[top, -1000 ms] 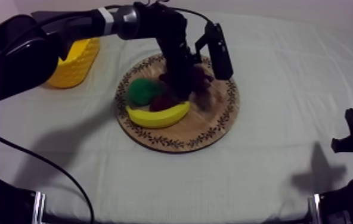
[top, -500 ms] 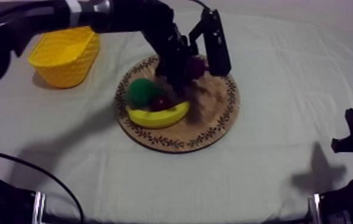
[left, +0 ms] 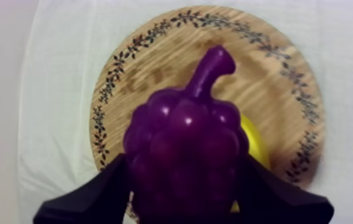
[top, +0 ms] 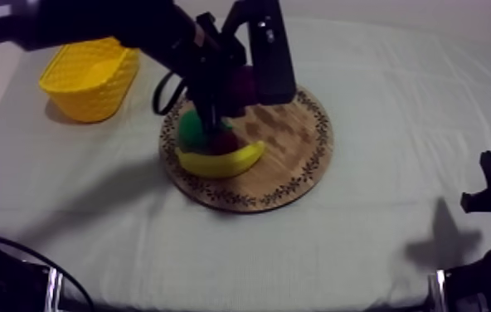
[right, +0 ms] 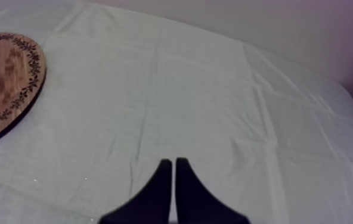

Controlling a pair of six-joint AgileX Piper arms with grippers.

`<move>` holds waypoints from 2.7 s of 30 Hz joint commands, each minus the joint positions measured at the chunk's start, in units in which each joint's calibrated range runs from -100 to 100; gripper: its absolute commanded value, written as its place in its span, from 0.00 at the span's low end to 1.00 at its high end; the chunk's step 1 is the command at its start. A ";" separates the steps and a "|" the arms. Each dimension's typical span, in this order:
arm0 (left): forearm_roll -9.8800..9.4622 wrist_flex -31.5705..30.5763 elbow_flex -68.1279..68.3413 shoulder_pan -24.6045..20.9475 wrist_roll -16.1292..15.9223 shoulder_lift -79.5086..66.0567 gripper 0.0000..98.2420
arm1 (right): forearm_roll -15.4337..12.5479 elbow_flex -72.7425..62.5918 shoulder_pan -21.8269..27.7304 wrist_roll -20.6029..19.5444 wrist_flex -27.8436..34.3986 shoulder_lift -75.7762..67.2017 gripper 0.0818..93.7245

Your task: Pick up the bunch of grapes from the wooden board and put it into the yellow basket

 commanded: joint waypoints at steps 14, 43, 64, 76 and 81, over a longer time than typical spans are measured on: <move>-1.04 -4.81 17.83 -2.16 13.77 -26.44 0.44 | 0.00 0.04 0.02 0.00 0.00 -0.02 0.00; 2.90 2.69 12.62 -23.48 24.80 -30.90 0.49 | 0.00 0.04 0.02 0.00 0.00 -0.02 0.00; -1.70 3.92 -4.96 -29.46 29.16 -6.44 0.54 | 0.00 0.04 0.02 0.00 0.00 -0.02 0.00; -1.66 -0.58 -4.10 -30.58 29.85 4.24 0.54 | 0.00 0.04 0.02 0.01 0.00 -0.02 0.00; -1.61 -2.01 -3.19 -30.48 29.84 8.43 0.55 | 0.00 0.04 0.02 0.04 0.00 -0.02 0.00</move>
